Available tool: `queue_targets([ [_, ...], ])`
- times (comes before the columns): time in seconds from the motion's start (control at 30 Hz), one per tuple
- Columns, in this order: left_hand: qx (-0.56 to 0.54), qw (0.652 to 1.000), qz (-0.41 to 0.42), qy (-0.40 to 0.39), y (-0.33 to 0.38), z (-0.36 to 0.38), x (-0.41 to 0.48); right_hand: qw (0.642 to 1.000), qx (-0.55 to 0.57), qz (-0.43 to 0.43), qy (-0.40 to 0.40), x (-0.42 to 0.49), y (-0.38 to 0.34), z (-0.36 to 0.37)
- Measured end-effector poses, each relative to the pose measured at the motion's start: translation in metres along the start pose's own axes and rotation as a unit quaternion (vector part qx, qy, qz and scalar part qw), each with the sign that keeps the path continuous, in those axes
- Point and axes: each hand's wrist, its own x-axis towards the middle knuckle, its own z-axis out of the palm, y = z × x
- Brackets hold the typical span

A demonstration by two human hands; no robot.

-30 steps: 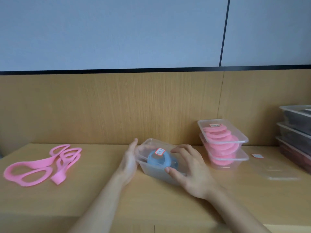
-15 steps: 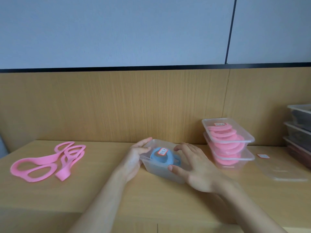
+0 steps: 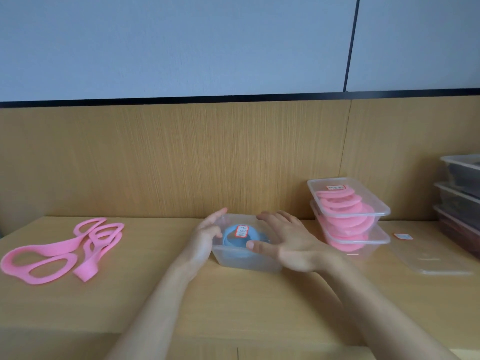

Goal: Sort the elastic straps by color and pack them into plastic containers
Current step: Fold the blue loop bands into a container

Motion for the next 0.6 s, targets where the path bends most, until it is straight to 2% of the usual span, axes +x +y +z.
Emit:
queue_targets([
  [0.17,0.099,0.993,0.066,0.018,-0.008,-0.003,0.002,0.998,-0.054,-0.019,0.000,0.013,0.004,0.004],
  [0.27,0.207,0.972,0.114,-0.007,-0.008,-0.012,0.003,0.997,-0.066,-0.033,-0.009,0.019,0.007,0.003],
  [0.37,0.289,0.950,0.114,-0.031,-0.002,-0.020,0.002,0.996,-0.075,-0.050,-0.009,0.025,0.008,0.004],
  [0.47,0.289,0.952,0.101,-0.018,0.002,-0.025,0.001,0.996,-0.072,-0.057,-0.009,0.031,0.005,0.008],
  [0.6,0.224,0.971,0.089,-0.004,0.002,-0.029,0.005,0.996,-0.061,-0.060,-0.026,0.042,0.002,0.009],
])
